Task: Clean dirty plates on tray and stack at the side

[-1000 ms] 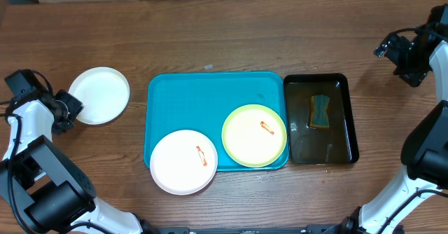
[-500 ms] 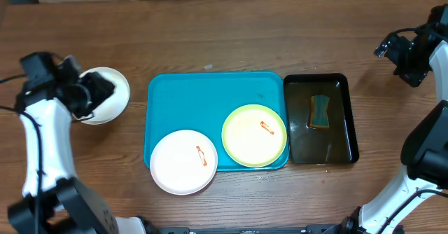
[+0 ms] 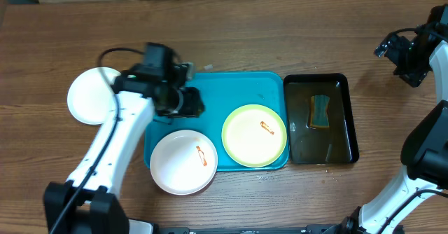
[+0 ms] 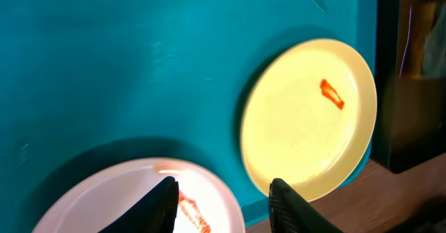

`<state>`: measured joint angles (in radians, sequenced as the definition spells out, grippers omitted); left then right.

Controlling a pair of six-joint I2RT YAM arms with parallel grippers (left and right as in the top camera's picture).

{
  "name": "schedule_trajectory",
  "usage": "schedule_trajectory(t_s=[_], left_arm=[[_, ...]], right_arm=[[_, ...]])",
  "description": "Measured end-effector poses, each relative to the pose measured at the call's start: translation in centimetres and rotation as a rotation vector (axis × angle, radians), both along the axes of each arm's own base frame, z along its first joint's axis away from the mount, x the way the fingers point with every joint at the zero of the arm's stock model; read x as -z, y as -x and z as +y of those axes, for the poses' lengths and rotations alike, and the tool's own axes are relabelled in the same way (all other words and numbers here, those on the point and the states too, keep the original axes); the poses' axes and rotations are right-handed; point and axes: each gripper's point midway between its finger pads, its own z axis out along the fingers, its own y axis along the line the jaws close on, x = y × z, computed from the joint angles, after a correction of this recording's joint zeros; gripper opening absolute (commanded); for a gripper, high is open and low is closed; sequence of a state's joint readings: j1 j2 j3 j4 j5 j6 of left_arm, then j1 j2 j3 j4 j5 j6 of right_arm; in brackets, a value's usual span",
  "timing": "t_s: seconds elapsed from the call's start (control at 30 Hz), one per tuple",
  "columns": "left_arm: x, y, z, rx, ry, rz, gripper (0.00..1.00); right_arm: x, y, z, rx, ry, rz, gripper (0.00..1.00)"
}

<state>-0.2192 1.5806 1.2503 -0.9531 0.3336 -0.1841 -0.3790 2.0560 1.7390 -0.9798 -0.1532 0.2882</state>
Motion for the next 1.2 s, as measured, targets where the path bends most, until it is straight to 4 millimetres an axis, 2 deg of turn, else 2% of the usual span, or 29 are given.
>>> schedule_trajectory(t_s=[0.17, 0.37, 0.5, 0.63, 0.77, 1.2], left_arm=[[2.4, 0.2, -4.0, 0.113, -0.069, -0.007, 0.42], [5.8, 0.6, -6.6, 0.176, -0.115, 0.027, 0.40], [7.7, 0.8, -6.8, 0.179, -0.142, 0.071, 0.38], [9.1, 1.0, -6.6, 0.165, -0.160, 0.110, 0.22], [9.9, 1.2, -6.5, 0.166, -0.170, 0.132, 0.22], [10.5, 1.5, -6.4, 0.151, -0.170, 0.143, 0.22]], right_arm=[[0.0, 0.0, 0.0, -0.001, 0.000, 0.000, 1.00], [0.0, 0.0, 0.0, 0.000, 0.000, 0.000, 1.00], [0.0, 0.0, 0.0, 0.000, 0.000, 0.000, 1.00], [0.0, 0.0, 0.0, 0.000, 0.000, 0.000, 1.00], [0.0, 0.0, 0.0, -0.001, 0.001, 0.000, 1.00], [0.0, 0.0, 0.0, -0.001, 0.000, 0.000, 1.00]])
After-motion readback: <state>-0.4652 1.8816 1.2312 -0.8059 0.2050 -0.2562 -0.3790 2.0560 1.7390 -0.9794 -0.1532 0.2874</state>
